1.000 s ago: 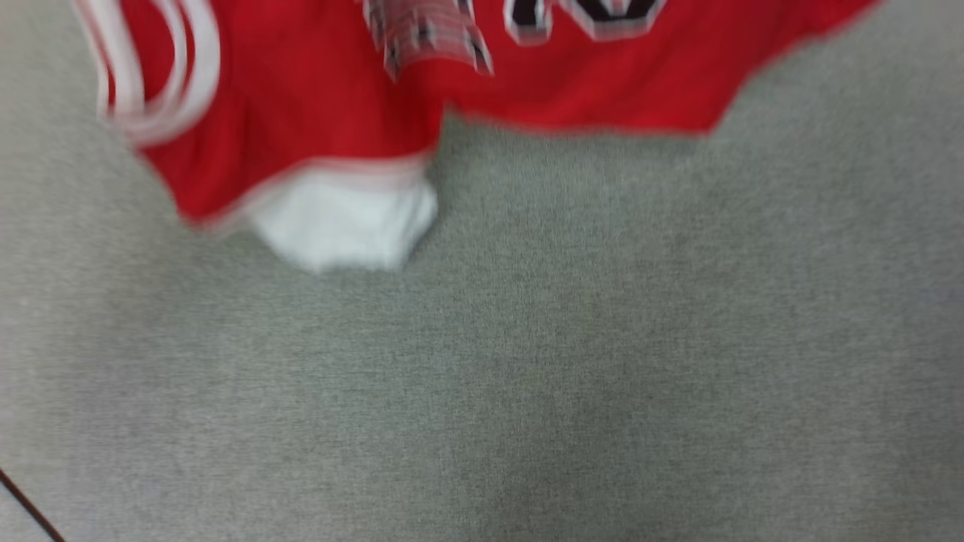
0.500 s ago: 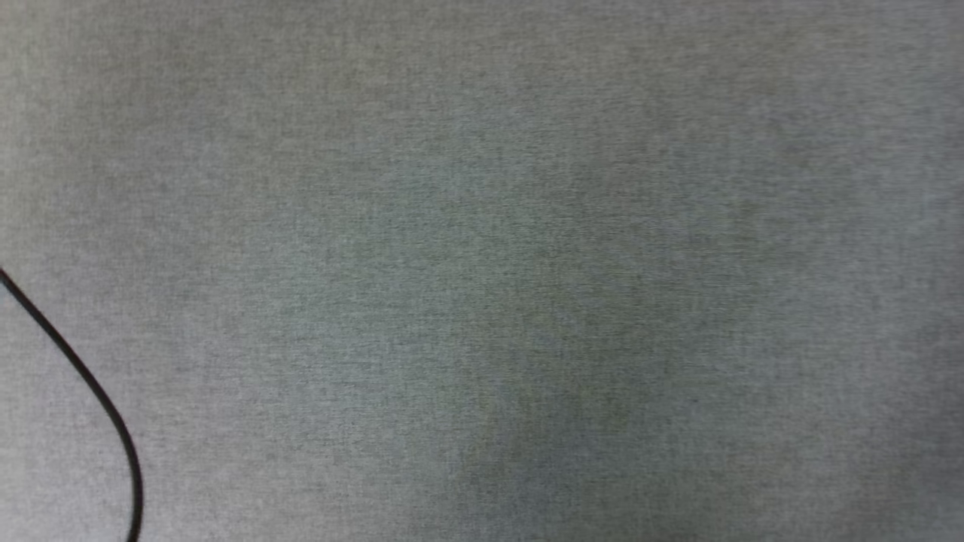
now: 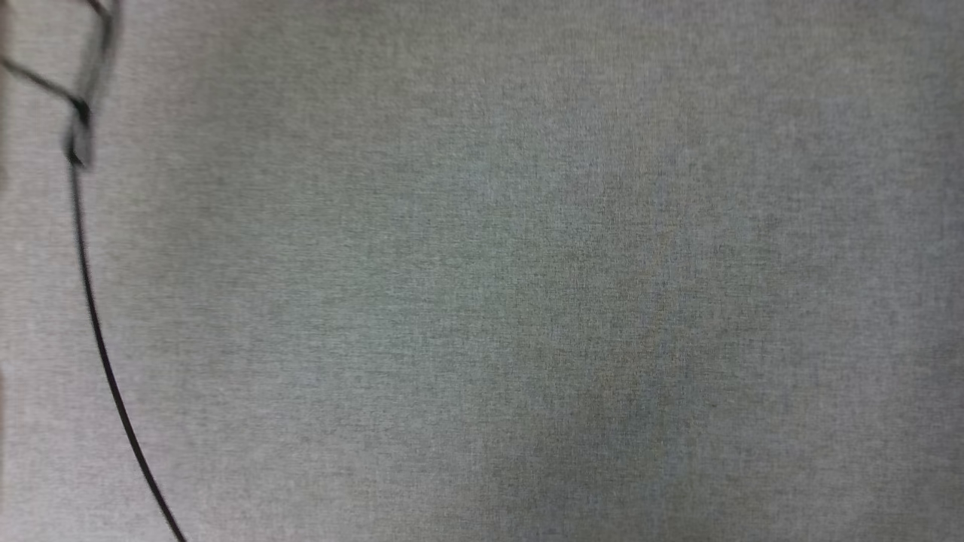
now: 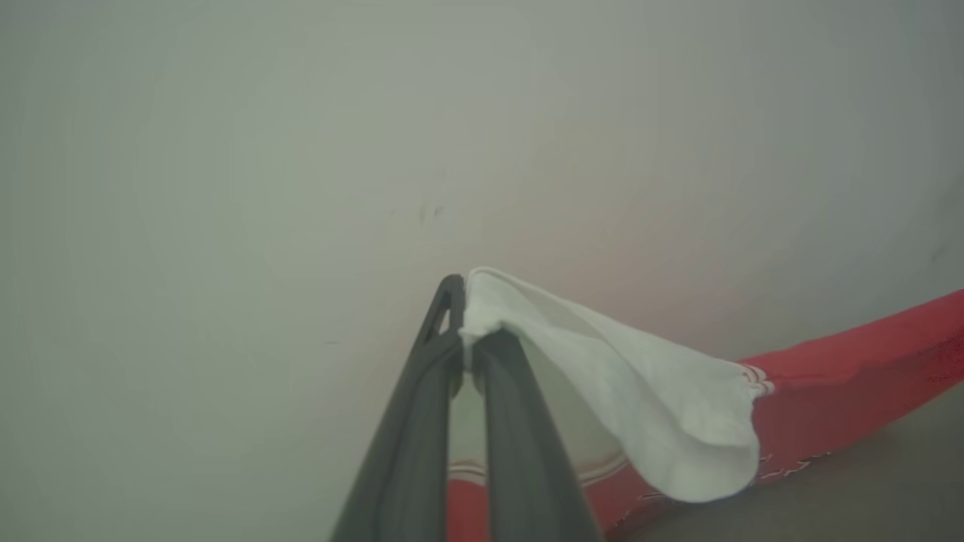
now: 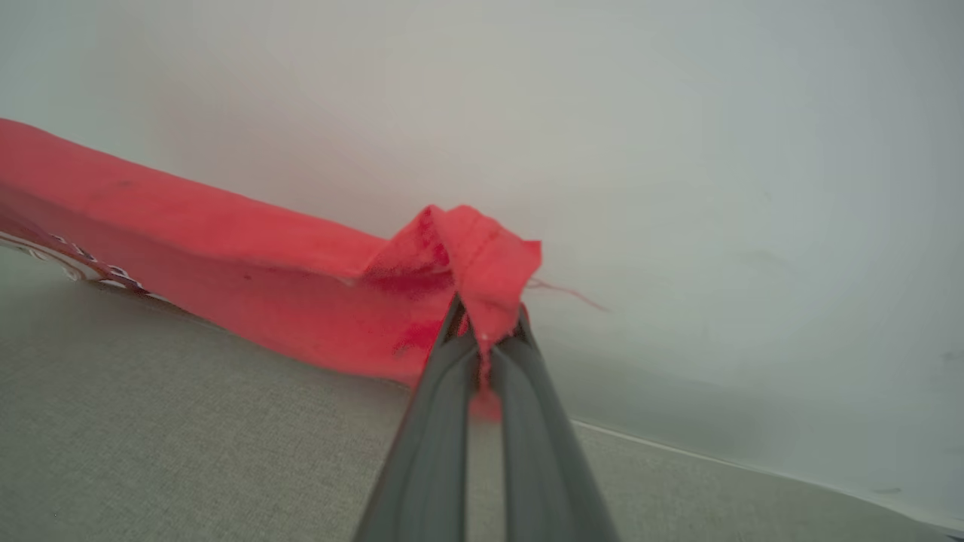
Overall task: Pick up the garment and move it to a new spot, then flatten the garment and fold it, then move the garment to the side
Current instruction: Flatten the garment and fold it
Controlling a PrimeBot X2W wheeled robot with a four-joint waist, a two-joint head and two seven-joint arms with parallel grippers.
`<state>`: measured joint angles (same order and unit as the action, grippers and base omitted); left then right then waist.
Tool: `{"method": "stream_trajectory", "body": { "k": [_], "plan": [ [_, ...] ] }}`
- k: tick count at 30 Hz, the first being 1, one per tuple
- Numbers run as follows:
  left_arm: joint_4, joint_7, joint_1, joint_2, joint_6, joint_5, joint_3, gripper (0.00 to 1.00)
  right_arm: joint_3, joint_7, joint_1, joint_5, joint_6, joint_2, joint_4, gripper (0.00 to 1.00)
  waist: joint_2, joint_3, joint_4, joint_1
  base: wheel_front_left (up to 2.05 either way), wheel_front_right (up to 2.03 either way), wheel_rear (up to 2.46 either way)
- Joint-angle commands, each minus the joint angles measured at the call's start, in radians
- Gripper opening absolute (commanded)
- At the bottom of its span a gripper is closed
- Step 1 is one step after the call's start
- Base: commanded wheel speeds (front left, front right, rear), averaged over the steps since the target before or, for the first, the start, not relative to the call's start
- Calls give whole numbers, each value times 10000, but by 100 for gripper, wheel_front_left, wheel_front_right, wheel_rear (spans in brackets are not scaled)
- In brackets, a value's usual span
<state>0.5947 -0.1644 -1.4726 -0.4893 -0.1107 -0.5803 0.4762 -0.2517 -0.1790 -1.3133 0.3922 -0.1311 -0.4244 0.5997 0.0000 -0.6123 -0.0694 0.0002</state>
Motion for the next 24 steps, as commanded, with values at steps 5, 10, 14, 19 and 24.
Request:
{"method": "stream_trajectory", "body": {
  "k": [5, 10, 14, 19, 24],
  "plan": [
    [-436, -317, 2675, 198, 153, -247, 433, 0, -334, 374, 1951, 501, 7, -38, 71, 0, 0, 940, -170, -2, 0, 0, 0],
    [-1307, 47, 5128, 37, 630, -471, 842, 0, -853, 346, 3580, 1121, 6, -198, -219, 0, 0, 1759, -244, -2, 0, 0, 0],
    [-1831, 579, 6415, -274, 1001, -656, 976, 0, -1117, 293, 4409, 1599, 7, -386, -450, 0, 0, 2139, -293, -2, 0, 0, 0],
    [-2916, 1221, 8448, -880, 1469, -1148, 1049, 0, -1649, 182, 5660, 2328, 7, -677, -796, 0, 0, 2819, -299, -2, 0, 0, 0],
    [-4197, 1875, 10239, -1477, 1941, -1585, 1169, 0, -2048, 80, 6903, 2974, 7, -1085, -1148, 0, 0, 3392, -428, -2, 0, 0, 0]
  ]
}}
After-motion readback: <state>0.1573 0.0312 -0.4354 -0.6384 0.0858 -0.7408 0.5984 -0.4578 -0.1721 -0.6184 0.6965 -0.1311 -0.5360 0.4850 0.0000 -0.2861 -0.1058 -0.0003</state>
